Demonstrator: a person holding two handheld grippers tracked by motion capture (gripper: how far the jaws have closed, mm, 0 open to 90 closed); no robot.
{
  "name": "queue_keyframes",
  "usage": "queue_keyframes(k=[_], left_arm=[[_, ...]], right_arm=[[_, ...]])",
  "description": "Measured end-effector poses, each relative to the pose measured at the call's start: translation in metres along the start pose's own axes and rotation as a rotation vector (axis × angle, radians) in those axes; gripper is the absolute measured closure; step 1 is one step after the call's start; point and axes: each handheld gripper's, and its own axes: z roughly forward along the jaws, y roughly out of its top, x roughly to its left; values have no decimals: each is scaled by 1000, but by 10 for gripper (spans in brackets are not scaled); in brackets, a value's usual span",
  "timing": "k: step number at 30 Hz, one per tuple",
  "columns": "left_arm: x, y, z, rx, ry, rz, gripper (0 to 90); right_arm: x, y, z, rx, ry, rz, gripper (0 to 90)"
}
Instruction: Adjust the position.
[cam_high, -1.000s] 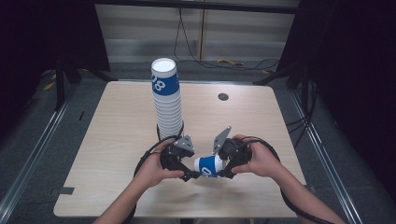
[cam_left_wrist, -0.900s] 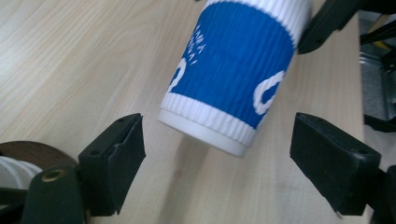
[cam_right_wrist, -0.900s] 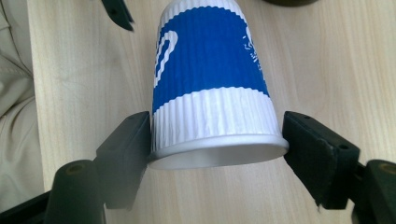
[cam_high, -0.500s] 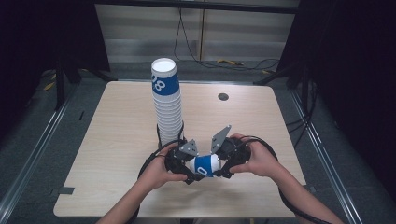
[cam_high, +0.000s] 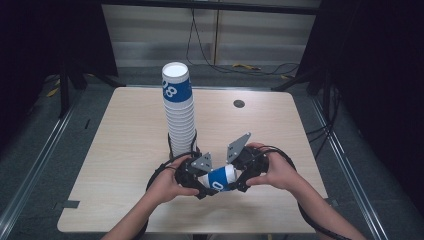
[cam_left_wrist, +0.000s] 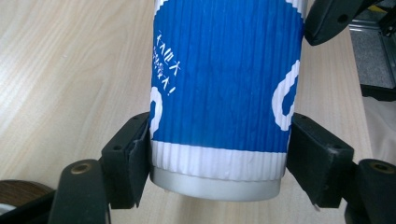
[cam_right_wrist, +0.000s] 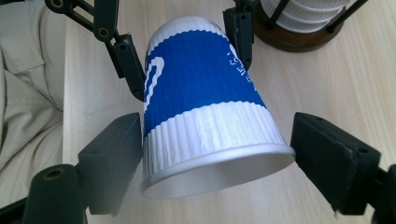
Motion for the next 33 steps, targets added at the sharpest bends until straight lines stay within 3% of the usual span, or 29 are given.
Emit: queue_keyframes(k=[9,10,14,15,23,33], left_arm=[[1,-3,-4,-7,1,-24,288],[2,-4,-5,-11,3,-23,288],[2,-5,-7,-22,7,-31,288],[2,-5,-7,-27,3,-36,288],[5,-9,-10,-50,-5,-73,288],[7,-11,-12,-52,0,-91,288]], right_arm=[[-3,-8,-3,-26,-3,25,138],[-3,-11,-6,-53,3,52,138],[-4,-16,-9,-88,5,69,135],[-5,-21,-10,-125,0,79,135],[-6,-40,-10,-254,5,159,122],[-5,-53,-6,-321,6,201,117]])
